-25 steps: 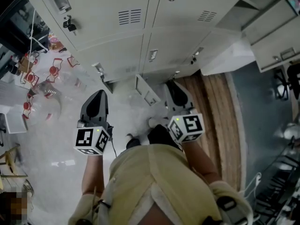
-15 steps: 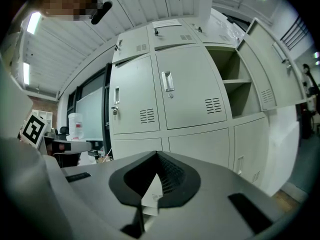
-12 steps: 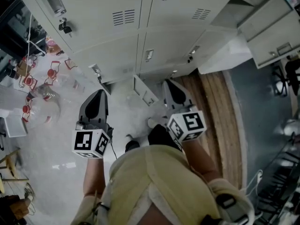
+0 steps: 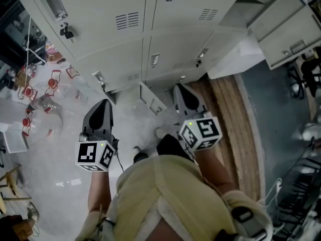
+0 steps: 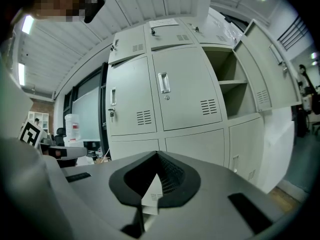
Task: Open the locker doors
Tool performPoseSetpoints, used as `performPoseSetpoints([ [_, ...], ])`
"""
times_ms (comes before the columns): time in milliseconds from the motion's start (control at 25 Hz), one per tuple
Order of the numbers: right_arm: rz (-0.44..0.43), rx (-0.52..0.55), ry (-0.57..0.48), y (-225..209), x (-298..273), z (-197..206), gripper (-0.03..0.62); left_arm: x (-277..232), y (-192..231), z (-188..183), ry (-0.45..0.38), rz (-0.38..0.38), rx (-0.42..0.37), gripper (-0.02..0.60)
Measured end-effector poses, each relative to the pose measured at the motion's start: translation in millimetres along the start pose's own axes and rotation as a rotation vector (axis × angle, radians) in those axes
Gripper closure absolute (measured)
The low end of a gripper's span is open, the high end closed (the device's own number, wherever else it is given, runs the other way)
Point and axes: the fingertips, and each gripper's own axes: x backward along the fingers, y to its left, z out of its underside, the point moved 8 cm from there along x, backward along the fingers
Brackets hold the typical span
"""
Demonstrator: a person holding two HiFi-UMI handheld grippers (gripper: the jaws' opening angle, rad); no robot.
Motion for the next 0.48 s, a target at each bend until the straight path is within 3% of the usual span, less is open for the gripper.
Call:
performPoseSetpoints([
  [480,0.016,-0.008,-0.009,2.2,3.4,2.2,0.591,7.3,-0.2,-0.2,0.005,0.009,-0.003,0.578],
])
